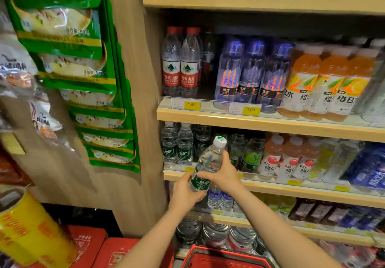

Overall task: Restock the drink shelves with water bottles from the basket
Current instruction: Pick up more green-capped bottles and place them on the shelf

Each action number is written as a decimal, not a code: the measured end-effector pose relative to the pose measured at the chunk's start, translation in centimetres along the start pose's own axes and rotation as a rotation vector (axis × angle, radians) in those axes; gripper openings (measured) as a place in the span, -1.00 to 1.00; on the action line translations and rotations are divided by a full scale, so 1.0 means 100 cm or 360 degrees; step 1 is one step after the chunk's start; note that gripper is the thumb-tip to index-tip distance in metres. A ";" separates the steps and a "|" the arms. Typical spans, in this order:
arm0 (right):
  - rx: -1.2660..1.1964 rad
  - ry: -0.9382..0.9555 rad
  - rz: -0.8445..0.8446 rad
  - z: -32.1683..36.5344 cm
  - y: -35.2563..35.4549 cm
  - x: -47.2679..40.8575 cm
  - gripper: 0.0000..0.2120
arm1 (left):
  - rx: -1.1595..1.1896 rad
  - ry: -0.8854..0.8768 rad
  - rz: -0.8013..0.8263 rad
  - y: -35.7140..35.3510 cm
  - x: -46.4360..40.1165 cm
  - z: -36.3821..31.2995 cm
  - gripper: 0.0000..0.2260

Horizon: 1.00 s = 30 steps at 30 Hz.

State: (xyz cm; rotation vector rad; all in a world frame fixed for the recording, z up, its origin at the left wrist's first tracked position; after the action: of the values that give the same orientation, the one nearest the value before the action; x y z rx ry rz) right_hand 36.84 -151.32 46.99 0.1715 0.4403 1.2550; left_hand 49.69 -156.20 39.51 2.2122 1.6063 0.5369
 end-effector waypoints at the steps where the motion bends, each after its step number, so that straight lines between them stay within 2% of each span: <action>1: 0.0026 -0.0004 -0.0047 -0.001 -0.001 -0.005 -0.31 | 0.0024 -0.0020 0.0008 -0.002 -0.004 -0.001 -0.53; 4: 0.0149 0.0059 -0.0125 -0.001 0.000 -0.027 -0.30 | 0.0080 -0.0058 0.0102 0.003 -0.027 -0.002 -0.51; 7: 0.0163 0.0174 -0.0228 -0.003 0.001 -0.054 -0.37 | -0.0126 -0.0005 0.0036 0.023 -0.058 0.013 -0.35; 11: 0.0216 0.0267 -0.0196 -0.016 -0.007 -0.082 -0.45 | -0.0357 0.0048 0.0041 0.031 -0.094 0.047 -0.46; 16: 0.0357 0.0161 -0.0296 -0.054 -0.032 -0.101 -0.49 | -0.0654 -0.0003 0.0070 0.017 -0.119 0.083 -0.37; 20: 0.0743 -0.0123 -0.0271 -0.068 -0.042 -0.120 -0.57 | -0.0812 -0.0077 -0.0011 0.013 -0.123 0.092 -0.36; 24: 0.0950 -0.0239 -0.0258 -0.077 -0.051 -0.135 -0.46 | -0.0789 -0.0095 -0.0036 0.011 -0.122 0.097 -0.37; 30: 0.0970 -0.0282 -0.0360 -0.080 -0.055 -0.135 -0.57 | -0.0719 -0.0046 0.0035 0.009 -0.118 0.097 -0.39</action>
State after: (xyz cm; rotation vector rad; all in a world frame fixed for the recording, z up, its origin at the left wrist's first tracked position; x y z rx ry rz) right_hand 35.11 -166.62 40.85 0.7237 0.6590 0.8461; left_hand 51.86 -168.27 30.44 1.8898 1.2914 0.7829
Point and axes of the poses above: each hand's wrist, its own x-axis away from the middle knuckle, its own y-axis out of the back of the hand, z = x × y, the point moved 2 cm from there along -x, towards the middle knuckle, and after that the axes turned 13 degrees about y, right-handed, at the moved point
